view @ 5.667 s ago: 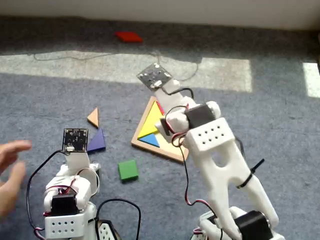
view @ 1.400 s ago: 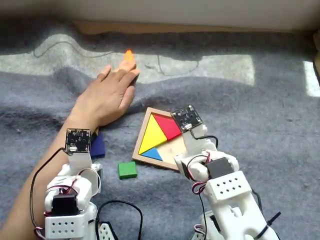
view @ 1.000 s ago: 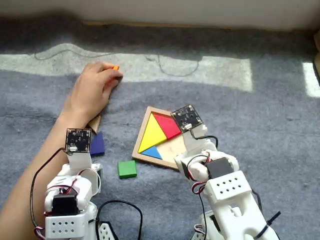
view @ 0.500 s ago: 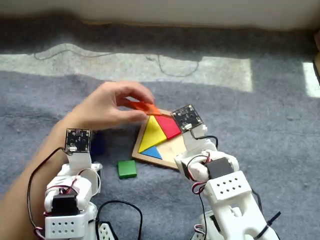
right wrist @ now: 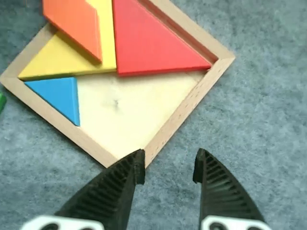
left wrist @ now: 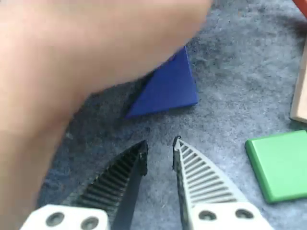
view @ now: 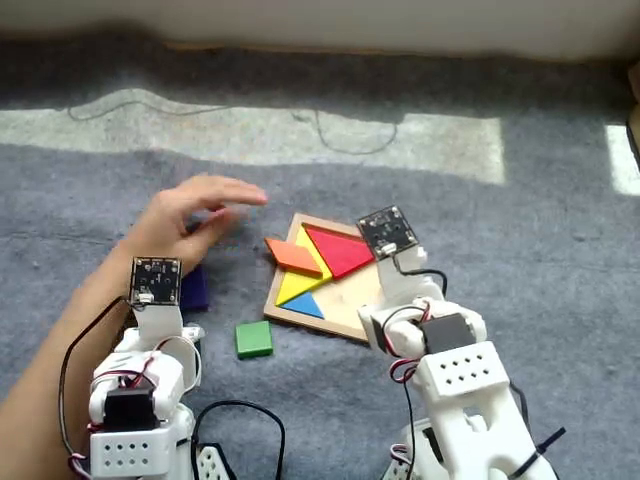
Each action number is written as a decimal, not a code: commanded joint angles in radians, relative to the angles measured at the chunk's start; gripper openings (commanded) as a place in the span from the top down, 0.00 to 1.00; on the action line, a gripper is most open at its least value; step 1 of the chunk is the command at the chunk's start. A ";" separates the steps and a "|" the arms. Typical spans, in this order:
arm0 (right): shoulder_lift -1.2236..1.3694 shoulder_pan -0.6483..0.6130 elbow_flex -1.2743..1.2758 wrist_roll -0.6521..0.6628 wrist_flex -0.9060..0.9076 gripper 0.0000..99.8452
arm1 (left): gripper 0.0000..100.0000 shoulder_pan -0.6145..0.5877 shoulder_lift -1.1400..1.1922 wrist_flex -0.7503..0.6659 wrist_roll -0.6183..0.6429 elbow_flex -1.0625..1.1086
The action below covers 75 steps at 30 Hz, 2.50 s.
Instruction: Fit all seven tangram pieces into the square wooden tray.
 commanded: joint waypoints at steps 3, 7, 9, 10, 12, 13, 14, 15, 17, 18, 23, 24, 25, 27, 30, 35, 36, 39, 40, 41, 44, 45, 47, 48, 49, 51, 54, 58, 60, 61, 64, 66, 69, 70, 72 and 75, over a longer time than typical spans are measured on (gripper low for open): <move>-0.024 0.087 -0.015 0.000 -0.024 0.83 | 0.89 0.010 0.004 0.005 -0.005 0.021; -0.024 0.090 -0.013 0.000 -0.024 0.83 | 0.89 0.007 0.004 0.005 -0.005 0.021; -0.024 0.093 -0.012 0.000 -0.024 0.83 | 0.89 0.007 0.004 0.005 -0.005 0.021; -0.024 0.096 -0.010 0.000 -0.024 0.83 | 0.89 0.007 0.004 0.005 -0.005 0.021; -0.024 0.096 -0.008 0.000 -0.024 0.83 | 0.89 0.007 0.004 0.005 -0.005 0.021; -0.024 0.096 -0.008 0.000 -0.024 0.83 | 0.89 0.007 0.004 0.005 -0.005 0.021; -0.024 0.096 -0.008 0.000 -0.024 0.83 | 0.89 0.007 0.004 0.005 -0.005 0.021; -0.024 0.096 -0.008 0.000 -0.024 0.83 | 0.89 0.007 0.004 0.005 -0.005 0.021; -0.024 0.096 -0.008 0.000 -0.024 0.83 | 0.89 0.007 0.004 0.005 -0.005 0.021; -0.024 0.096 -0.007 0.000 -0.024 0.83 | 0.89 0.007 0.004 0.005 -0.005 0.021; -0.019 0.096 -0.005 0.000 -0.024 0.83 | 0.89 0.007 0.004 0.005 -0.005 0.021; -0.021 0.096 -0.005 0.000 -0.024 0.83 | 0.89 0.007 0.004 0.005 -0.005 0.021; -0.022 0.096 -0.005 0.000 -0.024 0.83 | 0.89 0.007 0.004 0.005 -0.005 0.021; -0.021 0.096 -0.005 0.000 -0.024 0.83 | 0.89 0.007 0.004 0.005 -0.005 0.021; -0.019 0.096 -0.005 0.000 -0.024 0.83 | 0.89 0.007 0.004 0.005 -0.005 0.021; -0.022 0.090 -0.005 -0.008 -0.024 0.83 | 0.89 0.007 0.004 0.005 -0.005 0.021; -0.022 0.084 -0.005 -0.008 -0.024 0.83 | 0.89 0.007 0.004 0.005 -0.005 0.021; -0.022 0.047 -0.010 -0.017 -0.024 0.83 | 0.89 0.007 0.004 0.005 -0.005 0.021; -0.018 0.038 -0.015 -0.048 -0.024 0.83 | 0.89 0.007 0.004 0.005 -0.005 0.021; -0.016 0.033 -0.019 -0.089 -0.025 0.83 | 0.89 0.007 0.004 0.005 -0.005 0.021; -0.004 0.030 -0.122 -0.181 -0.045 0.83 | 0.89 0.007 0.004 0.005 -0.005 0.021; 0.015 0.030 -0.163 -0.192 -0.041 0.83 | 0.89 0.007 0.004 0.005 -0.005 0.021; 0.077 0.028 -0.263 -0.199 -0.024 0.83 | 0.89 0.007 0.004 0.005 -0.005 0.021; 0.125 0.016 -0.318 -0.201 -0.013 0.83 | 0.89 0.007 0.004 0.005 -0.005 0.021; 0.185 0.005 -0.378 -0.212 0.002 0.83 | 0.89 0.007 0.004 0.005 -0.005 0.021; 0.315 -0.025 -0.507 -0.269 0.038 0.83 | 0.89 0.007 0.004 0.005 -0.005 0.021; 0.527 -0.093 -0.711 -0.356 0.070 0.83 | 0.89 0.007 0.004 0.005 -0.005 0.021; 0.769 -0.157 -0.977 -0.440 0.071 0.83 | 0.89 0.007 0.004 0.005 -0.005 0.021; 0.881 -0.193 -1.089 -0.457 0.068 0.83 | 0.89 0.007 0.004 0.005 -0.005 0.021; 0.931 -0.211 -1.138 -0.470 0.068 0.83 | 0.89 0.007 0.004 0.005 -0.005 0.021; 1.070 -0.246 -1.260 -0.511 0.068 0.83 | 0.89 0.007 0.004 0.005 -0.005 0.021; 1.141 -0.265 -1.317 -0.531 0.073 0.83 | 0.89 0.007 0.004 0.005 -0.005 0.021; 1.228 -0.294 -1.371 -0.552 0.073 0.83 | 0.89 0.007 0.004 0.005 -0.005 0.021; 1.253 -0.303 -1.382 -0.559 0.073 0.83 | 0.89 0.007 0.004 0.005 -0.005 0.021; 1.302 -0.311 -1.408 -0.575 0.073 0.83 | 0.89 0.007 0.004 0.005 -0.005 0.021; 1.368 -0.321 -1.471 -0.617 0.076 0.83 | 0.89 0.007 0.004 0.005 -0.005 0.021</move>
